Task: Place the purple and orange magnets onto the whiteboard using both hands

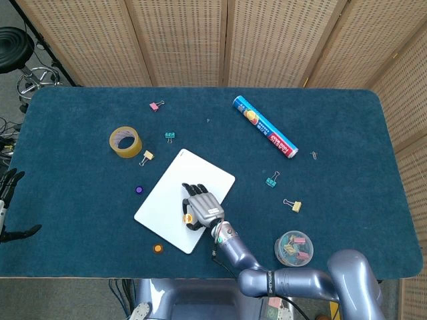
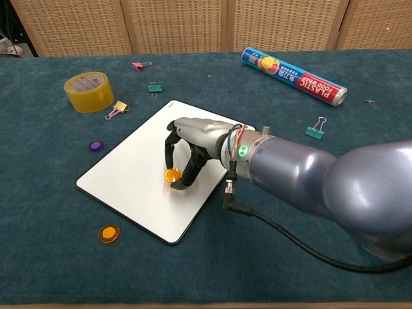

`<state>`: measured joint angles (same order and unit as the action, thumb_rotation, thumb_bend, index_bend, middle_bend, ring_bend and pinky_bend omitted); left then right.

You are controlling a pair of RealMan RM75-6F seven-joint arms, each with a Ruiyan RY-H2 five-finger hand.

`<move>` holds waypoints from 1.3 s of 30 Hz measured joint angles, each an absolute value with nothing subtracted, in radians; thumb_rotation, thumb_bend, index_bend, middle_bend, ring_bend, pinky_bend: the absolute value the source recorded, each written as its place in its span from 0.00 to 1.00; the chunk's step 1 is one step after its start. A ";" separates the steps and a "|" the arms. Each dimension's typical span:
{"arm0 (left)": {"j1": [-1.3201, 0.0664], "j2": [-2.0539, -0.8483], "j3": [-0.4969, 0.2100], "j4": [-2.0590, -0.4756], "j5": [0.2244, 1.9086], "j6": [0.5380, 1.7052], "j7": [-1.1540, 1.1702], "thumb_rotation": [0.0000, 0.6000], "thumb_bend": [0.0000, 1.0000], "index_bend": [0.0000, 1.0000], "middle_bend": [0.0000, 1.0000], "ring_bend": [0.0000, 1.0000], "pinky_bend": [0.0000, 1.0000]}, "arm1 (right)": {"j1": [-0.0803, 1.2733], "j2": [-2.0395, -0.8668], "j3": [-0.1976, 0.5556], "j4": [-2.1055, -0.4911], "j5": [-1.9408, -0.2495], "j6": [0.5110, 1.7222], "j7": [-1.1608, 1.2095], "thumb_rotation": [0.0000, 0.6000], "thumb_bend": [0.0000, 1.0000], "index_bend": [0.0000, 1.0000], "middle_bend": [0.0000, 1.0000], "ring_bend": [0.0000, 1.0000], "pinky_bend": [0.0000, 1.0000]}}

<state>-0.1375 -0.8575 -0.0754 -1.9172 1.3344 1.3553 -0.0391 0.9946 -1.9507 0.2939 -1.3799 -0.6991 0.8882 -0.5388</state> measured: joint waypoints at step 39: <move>-0.146 -0.868 -0.078 -1.918 1.316 1.344 -0.012 1.00 0.00 0.00 0.00 0.00 0.00 | 0.902 -1.746 0.228 -1.588 -0.861 1.004 -0.481 1.00 0.37 0.45 0.00 0.00 0.00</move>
